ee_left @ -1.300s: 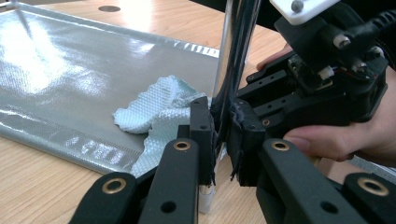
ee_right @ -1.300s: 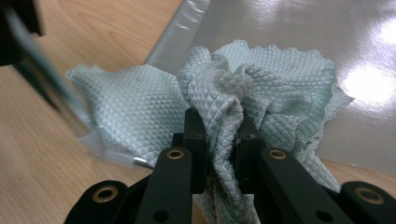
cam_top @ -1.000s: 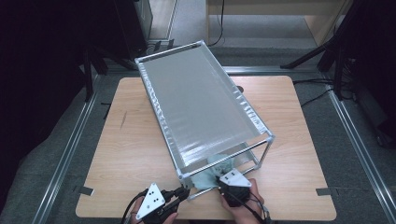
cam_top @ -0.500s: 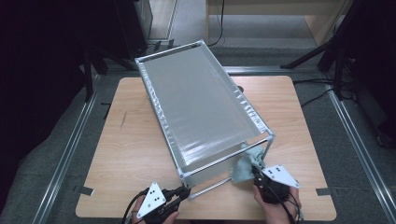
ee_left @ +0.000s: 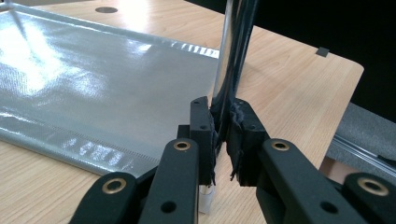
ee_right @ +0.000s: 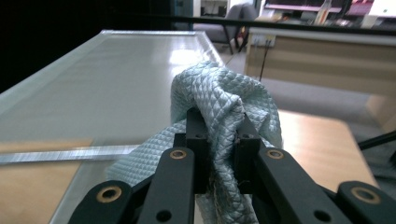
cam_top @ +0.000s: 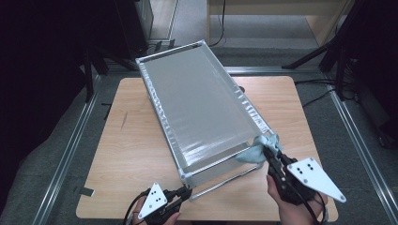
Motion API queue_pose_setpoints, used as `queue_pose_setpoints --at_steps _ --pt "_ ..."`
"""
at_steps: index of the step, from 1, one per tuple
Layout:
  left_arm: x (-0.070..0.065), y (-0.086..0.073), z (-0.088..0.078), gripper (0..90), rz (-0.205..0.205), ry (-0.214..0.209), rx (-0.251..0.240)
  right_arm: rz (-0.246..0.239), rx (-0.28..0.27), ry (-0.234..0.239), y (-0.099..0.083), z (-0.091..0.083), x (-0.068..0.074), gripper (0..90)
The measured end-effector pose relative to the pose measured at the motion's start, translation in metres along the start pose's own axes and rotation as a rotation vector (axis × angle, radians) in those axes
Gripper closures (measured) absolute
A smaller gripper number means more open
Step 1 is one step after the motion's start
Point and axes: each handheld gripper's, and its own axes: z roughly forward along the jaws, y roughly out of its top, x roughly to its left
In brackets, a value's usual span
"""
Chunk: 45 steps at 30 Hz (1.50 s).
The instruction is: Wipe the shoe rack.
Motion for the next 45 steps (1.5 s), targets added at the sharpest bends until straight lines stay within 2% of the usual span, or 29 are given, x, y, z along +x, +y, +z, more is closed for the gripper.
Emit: queue_pose_setpoints --at_steps 2,3,4,6,7,8,10,12,13,14,15,16,17,18,20,21,23,26,27,31,32,34,35,36,38,39,40,44,45 --pt "0.000 0.000 0.000 81.2 0.002 0.000 0.000 -0.039 0.004 -0.054 0.008 0.022 -0.002 80.5" --pt "0.000 0.000 0.000 81.2 0.002 0.000 0.000 -0.039 0.004 -0.054 0.008 0.022 -0.002 80.5" --pt "0.000 0.000 0.000 81.2 0.002 -0.001 0.000 -0.026 0.043 -0.086 0.008 0.041 -0.007 80.3" --pt "0.000 0.000 0.000 81.2 0.002 -0.002 0.000 -0.012 0.069 -0.073 0.007 0.047 -0.008 80.2" --pt "0.001 0.000 0.000 81.2 0.002 -0.003 0.000 -0.002 0.110 -0.054 0.006 0.053 -0.008 80.2" --pt "0.002 0.000 0.000 81.1 0.002 -0.008 0.001 -0.001 0.129 -0.052 0.005 0.060 0.000 80.2" --pt "0.002 0.000 0.000 81.1 0.003 -0.008 0.002 -0.002 0.133 -0.043 0.005 0.061 0.003 80.3" --pt "0.001 0.001 0.001 81.1 0.002 -0.006 0.001 0.003 0.139 -0.002 0.003 0.063 0.019 80.2" --pt "0.001 0.001 0.001 81.1 0.002 -0.006 0.001 0.003 0.139 -0.002 0.003 0.063 0.019 80.2" --pt "0.001 0.001 0.001 81.1 0.004 -0.005 0.002 -0.018 0.142 0.018 0.001 0.063 0.033 80.1" --pt "0.001 0.001 0.001 81.1 0.004 -0.005 0.002 -0.018 0.142 0.018 0.001 0.063 0.033 80.1" --pt "0.001 0.001 0.001 81.1 0.004 -0.004 0.002 -0.046 0.143 0.052 -0.001 0.064 0.051 80.0" --pt "0.001 0.001 0.001 81.1 0.003 -0.004 0.001 -0.046 0.143 0.052 -0.001 0.064 0.051 80.0" --pt "0.001 0.001 0.001 81.1 0.001 -0.005 0.001 -0.063 0.153 0.108 -0.001 0.063 0.071 79.7" --pt "0.001 0.001 0.001 81.1 -0.002 -0.004 -0.002 -0.065 0.159 0.134 0.000 0.063 0.078 79.6" --pt "0.001 0.001 0.001 81.1 -0.004 -0.004 -0.002 -0.089 0.167 0.190 0.001 0.062 0.098 79.5" --pt "0.001 0.000 0.001 81.1 -0.003 -0.004 -0.002 -0.097 0.167 0.206 0.001 0.062 0.103 79.2" --pt "-0.001 0.000 0.001 81.2 0.001 0.005 -0.005 -0.122 0.148 0.287 0.001 0.058 0.123 78.8" --pt "0.000 0.000 0.001 81.2 0.001 0.003 -0.006 -0.138 0.143 0.284 0.000 0.057 0.125 79.2" --pt "0.000 0.000 0.001 81.2 0.001 0.004 -0.005 -0.138 0.140 0.281 0.000 0.056 0.115 80.4" --pt "0.000 0.000 0.001 81.3 0.000 0.001 -0.007 -0.129 0.140 0.247 0.000 0.056 0.101 80.7" --pt "0.000 0.000 0.001 81.2 0.002 0.001 -0.004 -0.122 0.139 0.232 0.000 0.056 0.095 80.7" --pt "0.000 0.000 0.001 81.2 0.002 0.000 -0.004 -0.108 0.137 0.183 -0.001 0.056 0.078 80.8" --pt "0.000 0.000 0.001 81.2 0.002 0.000 -0.004 -0.108 0.137 0.183 -0.001 0.056 0.078 80.8" --pt "0.000 0.000 0.001 81.2 0.002 0.000 -0.004 -0.086 0.129 0.128 -0.001 0.054 0.057 80.9" --pt "0.000 0.000 0.001 81.2 0.001 0.000 -0.004 -0.060 0.124 0.089 -0.002 0.053 0.041 80.8" --pt "0.000 0.000 0.001 81.2 0.001 0.000 -0.004 -0.060 0.124 0.089 -0.002 0.053 0.041 80.8" --pt "0.000 0.000 0.001 81.2 -0.001 0.000 -0.004 -0.021 0.119 -0.006 0.001 0.051 0.002 80.8" --pt "0.000 0.000 0.001 81.2 -0.001 0.000 -0.004 -0.021 0.119 -0.006 0.001 0.051 0.002 80.8"
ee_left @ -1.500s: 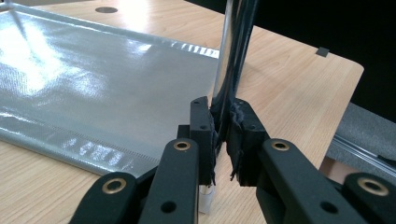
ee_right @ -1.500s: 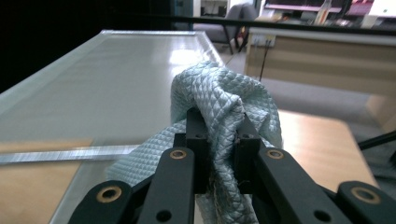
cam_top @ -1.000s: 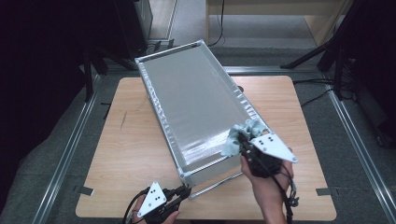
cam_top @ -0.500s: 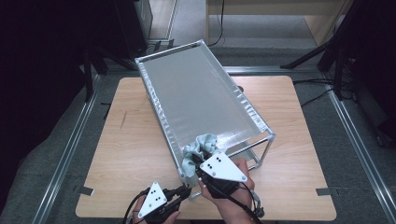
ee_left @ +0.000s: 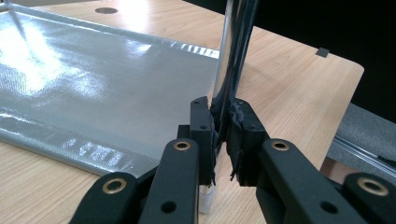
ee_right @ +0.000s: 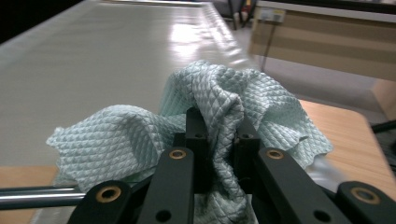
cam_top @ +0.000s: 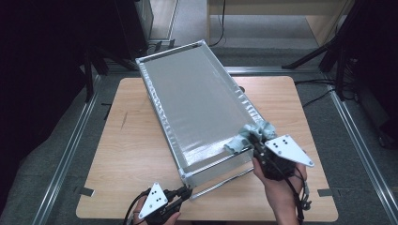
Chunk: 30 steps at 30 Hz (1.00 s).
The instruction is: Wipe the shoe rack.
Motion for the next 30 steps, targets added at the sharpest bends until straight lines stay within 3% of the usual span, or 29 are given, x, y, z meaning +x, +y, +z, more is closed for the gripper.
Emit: queue_pose_setpoints --at_steps 3,8,9,10,11,15,16,17,18,19,20,22,24,26,27,28,30 --pt "0.000 0.000 0.000 81.2 0.000 0.000 0.000 0.008 -0.009 -0.036 -0.001 0.000 -0.009 81.1" --pt "0.000 0.000 0.000 81.2 0.000 -0.001 0.001 0.019 -0.009 -0.019 -0.003 0.000 0.003 81.7" --pt "0.000 0.000 0.000 81.2 0.002 0.002 0.000 0.019 -0.010 0.016 -0.003 -0.001 0.014 81.7" --pt "0.000 0.000 0.000 81.2 0.002 0.002 0.000 0.019 -0.010 0.016 -0.003 -0.001 0.014 81.7" --pt "0.000 0.000 0.000 81.2 0.001 0.001 0.000 -0.005 -0.009 0.048 -0.003 -0.001 0.028 81.7" --pt "0.000 0.000 0.000 81.2 0.001 0.001 0.001 -0.050 -0.008 0.126 -0.004 -0.001 0.061 81.7" --pt "0.000 0.000 0.000 81.2 0.001 0.001 0.001 -0.050 -0.008 0.126 -0.004 -0.001 0.061 81.7" --pt "0.000 0.000 0.000 81.1 0.000 -0.001 0.001 -0.066 -0.012 0.179 -0.004 -0.001 0.079 81.7" --pt "0.000 0.000 0.000 81.2 0.000 -0.001 0.001 -0.066 -0.012 0.179 -0.004 -0.001 0.079 81.7" --pt "0.000 0.000 0.001 81.2 -0.001 0.000 -0.001 -0.092 -0.019 0.240 -0.005 -0.003 0.095 81.7" --pt "0.000 0.000 0.001 81.2 -0.001 0.000 -0.001 -0.092 -0.019 0.240 -0.005 -0.003 0.095 81.7" --pt "0.000 0.000 0.000 81.2 0.000 0.000 -0.001 -0.116 -0.024 0.277 -0.006 -0.005 0.107 81.7" --pt "0.000 0.000 0.000 81.2 0.002 0.000 0.000 -0.134 -0.029 0.267 -0.006 -0.006 0.110 81.7" --pt "0.000 0.000 0.001 81.2 0.001 -0.001 -0.002 -0.114 -0.029 0.269 -0.006 -0.005 0.102 81.6" --pt "0.000 0.000 0.000 81.2 0.003 -0.003 0.001 -0.099 -0.030 0.236 -0.006 -0.005 0.092 81.6" --pt "0.000 0.000 0.000 81.2 0.003 -0.003 0.001 -0.099 -0.030 0.236 -0.006 -0.005 0.092 81.6" --pt "0.000 0.000 0.000 81.1 0.002 -0.004 0.002 -0.065 -0.036 0.200 -0.007 -0.007 0.075 81.6"
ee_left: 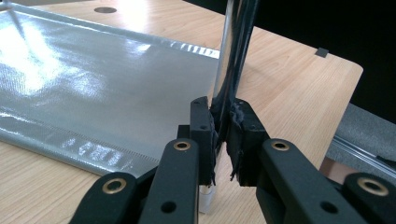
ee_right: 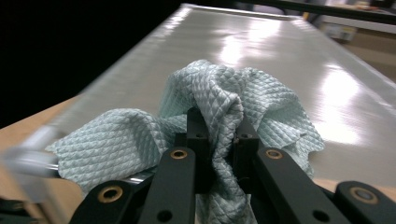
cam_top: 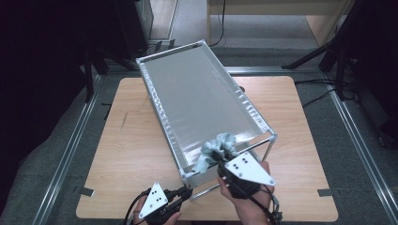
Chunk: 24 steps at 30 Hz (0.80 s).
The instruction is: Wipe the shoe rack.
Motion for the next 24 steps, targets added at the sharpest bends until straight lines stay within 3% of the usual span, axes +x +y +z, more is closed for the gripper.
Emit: queue_pose_setpoints --at_steps 1,6,7,8,13,15,20,21,23,24 --pt "0.000 0.000 0.000 81.1 0.000 0.000 0.000 0.037 -0.011 -0.008 -0.002 -0.006 -0.015 81.6" --pt "-0.002 0.000 0.001 81.1 -0.001 -0.006 0.000 0.054 -0.036 -0.053 -0.007 -0.020 -0.034 81.6" --pt "-0.002 0.000 0.001 81.2 0.001 -0.004 0.000 0.060 -0.047 -0.096 -0.009 -0.027 -0.042 81.6" --pt "-0.002 0.000 0.001 81.2 0.001 -0.004 0.000 0.060 -0.047 -0.096 -0.009 -0.027 -0.042 81.6" --pt "0.000 0.000 0.001 81.2 -0.003 0.002 0.002 0.104 -0.082 -0.227 -0.016 -0.048 -0.070 81.5" --pt "-0.001 0.000 0.001 81.2 -0.003 0.003 0.002 0.121 -0.084 -0.256 -0.021 -0.054 -0.078 81.4" --pt "0.000 0.000 0.001 81.1 -0.005 0.000 0.001 0.127 -0.035 -0.308 -0.048 -0.058 -0.087 81.2" --pt "0.000 0.000 0.001 81.2 -0.002 0.002 0.001 0.116 -0.007 -0.323 -0.059 -0.053 -0.088 81.3" --pt "0.000 0.000 0.001 81.2 -0.001 0.001 0.001 0.109 0.011 -0.326 -0.065 -0.050 -0.087 81.3" --pt "0.000 0.000 0.001 81.2 -0.003 -0.001 0.001 0.090 0.053 -0.336 -0.076 -0.041 -0.085 81.4"
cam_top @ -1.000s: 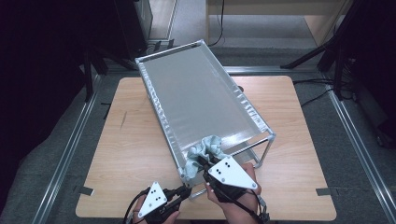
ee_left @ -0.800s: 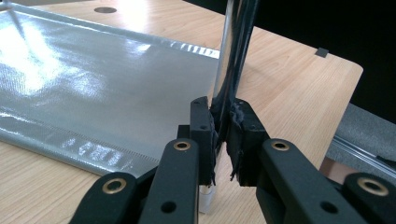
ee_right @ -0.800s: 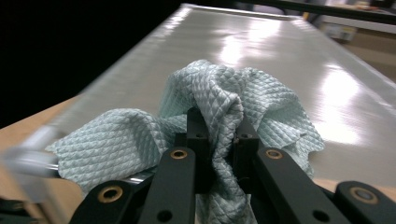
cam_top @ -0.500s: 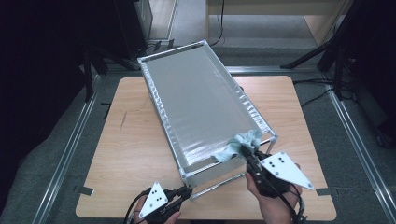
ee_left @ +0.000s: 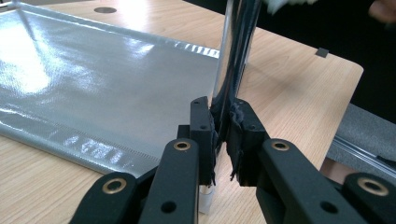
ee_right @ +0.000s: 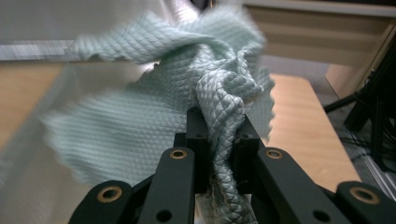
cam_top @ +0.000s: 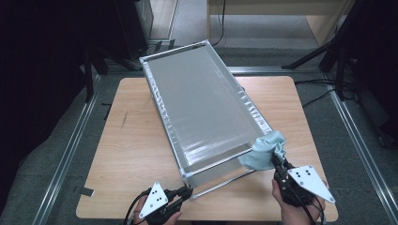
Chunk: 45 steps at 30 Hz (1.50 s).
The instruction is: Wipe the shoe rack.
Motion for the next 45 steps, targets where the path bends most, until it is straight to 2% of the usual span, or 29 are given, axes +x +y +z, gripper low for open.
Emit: queue_pose_setpoints --at_steps 1,3,5,7,10,11,12,13,15,16,17,18,21,22,23,24,26,27,29,31,41,43,45 --pt "0.000 0.000 0.000 81.2 0.001 -0.001 0.000 0.000 0.000 0.000 0.000 0.000 0.000 81.4" --pt "0.000 0.000 0.000 81.2 0.001 -0.005 0.000 -0.039 0.048 -0.003 -0.012 0.011 0.007 81.4" --pt "0.001 0.000 0.000 81.2 0.001 -0.006 0.000 -0.081 0.143 0.026 -0.029 0.032 0.021 81.3" --pt "0.001 0.000 0.000 81.2 0.001 -0.007 0.000 -0.088 0.163 0.032 -0.032 0.037 0.023 81.3" --pt "0.001 0.000 0.000 81.2 0.002 -0.006 0.000 -0.079 0.245 0.061 -0.043 0.055 0.031 81.3" --pt "0.001 0.000 0.000 81.2 0.000 -0.008 0.000 -0.063 0.297 0.094 -0.051 0.066 0.037 81.3" --pt "0.001 0.000 0.000 81.2 0.000 -0.008 0.000 -0.063 0.297 0.094 -0.051 0.066 0.037 81.3" --pt "0.001 0.000 0.000 81.2 0.000 -0.008 0.000 -0.060 0.323 0.120 -0.057 0.071 0.044 81.3" --pt "0.001 0.000 0.000 81.1 0.001 -0.008 0.000 -0.062 0.332 0.134 -0.060 0.072 0.049 81.3" --pt "0.001 0.000 0.001 81.1 0.001 -0.008 -0.001 -0.071 0.338 0.152 -0.062 0.073 0.057 81.3" --pt "0.000 0.000 0.001 81.1 0.001 -0.006 -0.001 -0.083 0.338 0.194 -0.062 0.072 0.069 81.1" --pt "0.000 0.000 0.001 81.1 0.001 -0.006 -0.001 -0.083 0.338 0.194 -0.062 0.072 0.069 81.1" --pt "0.000 0.000 0.001 81.1 0.001 -0.005 -0.001 -0.110 0.334 0.259 -0.064 0.070 0.089 80.9" --pt "0.000 0.000 0.001 81.1 0.001 -0.006 -0.001 -0.117 0.332 0.333 -0.064 0.067 0.104 80.4" --pt "0.000 0.000 0.001 81.1 0.001 -0.006 -0.001 -0.117 0.332 0.333 -0.064 0.067 0.104 80.4" --pt "0.000 0.000 0.001 81.1 -0.001 -0.009 -0.001 -0.139 0.319 0.394 -0.066 0.064 0.118 79.9" --pt "0.000 0.000 0.001 81.1 -0.001 -0.008 -0.001 -0.156 0.311 0.401 -0.066 0.062 0.123 79.8" --pt "0.001 0.000 0.001 81.1 0.001 -0.009 -0.001 -0.176 0.303 0.390 -0.067 0.061 0.127 80.0" --pt "0.001 0.000 0.001 81.1 0.000 -0.009 -0.001 -0.179 0.305 0.383 -0.067 0.062 0.124 80.0" --pt "0.001 0.000 0.001 81.1 0.000 -0.010 -0.001 -0.174 0.309 0.348 -0.066 0.063 0.114 80.1" --pt "0.001 0.000 0.001 81.1 0.000 -0.014 0.000 -0.042 0.314 0.092 -0.060 0.065 0.028 80.1" --pt "0.001 0.000 0.001 81.1 0.000 -0.014 0.000 -0.020 0.313 0.067 -0.060 0.064 0.018 80.1" --pt "0.001 0.000 0.001 81.1 0.000 -0.014 -0.001 0.004 0.313 0.068 -0.061 0.064 0.015 80.3"
